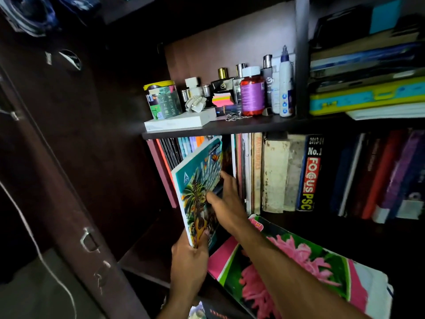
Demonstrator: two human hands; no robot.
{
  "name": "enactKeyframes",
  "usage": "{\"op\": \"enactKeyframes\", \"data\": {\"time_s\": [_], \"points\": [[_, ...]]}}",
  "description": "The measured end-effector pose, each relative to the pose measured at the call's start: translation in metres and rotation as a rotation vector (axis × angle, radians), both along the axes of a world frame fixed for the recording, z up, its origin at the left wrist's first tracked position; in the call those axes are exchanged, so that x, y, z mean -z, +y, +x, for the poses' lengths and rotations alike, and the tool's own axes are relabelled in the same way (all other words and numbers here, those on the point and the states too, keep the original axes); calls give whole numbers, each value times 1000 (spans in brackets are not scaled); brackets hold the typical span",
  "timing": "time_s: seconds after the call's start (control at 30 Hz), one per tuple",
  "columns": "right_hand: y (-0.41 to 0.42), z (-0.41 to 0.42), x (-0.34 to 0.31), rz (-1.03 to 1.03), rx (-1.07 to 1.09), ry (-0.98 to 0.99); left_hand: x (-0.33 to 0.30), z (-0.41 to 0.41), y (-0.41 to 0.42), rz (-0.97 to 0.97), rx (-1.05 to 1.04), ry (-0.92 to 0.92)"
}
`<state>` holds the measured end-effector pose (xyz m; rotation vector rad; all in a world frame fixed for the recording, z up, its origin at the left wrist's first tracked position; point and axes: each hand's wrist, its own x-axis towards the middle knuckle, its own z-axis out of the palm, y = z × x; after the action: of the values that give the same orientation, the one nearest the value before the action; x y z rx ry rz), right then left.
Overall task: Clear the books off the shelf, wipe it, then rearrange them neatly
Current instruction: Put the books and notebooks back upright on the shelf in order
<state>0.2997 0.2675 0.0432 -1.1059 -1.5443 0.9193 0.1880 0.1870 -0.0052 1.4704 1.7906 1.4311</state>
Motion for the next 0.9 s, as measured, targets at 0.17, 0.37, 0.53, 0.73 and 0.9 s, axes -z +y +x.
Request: {"op": "enactKeyframes", "data": {"time_s": [0.17, 0.37, 0.53, 0.73, 0.9], "points": [[-4, 10, 10, 30, -17, -14, -1, 2, -2, -12, 23, 26], [-4, 6, 9, 154, 83, -66, -1, 1, 2, -40, 54, 41], [-5, 3, 10, 149, 72, -159, -2, 1, 8, -82, 51, 38], [-3, 0, 13, 209, 168, -54, -16, 7, 27, -31, 156, 189], [-9, -1, 7, 382, 243, 71, -8, 4, 51, -30, 226, 419]]}}
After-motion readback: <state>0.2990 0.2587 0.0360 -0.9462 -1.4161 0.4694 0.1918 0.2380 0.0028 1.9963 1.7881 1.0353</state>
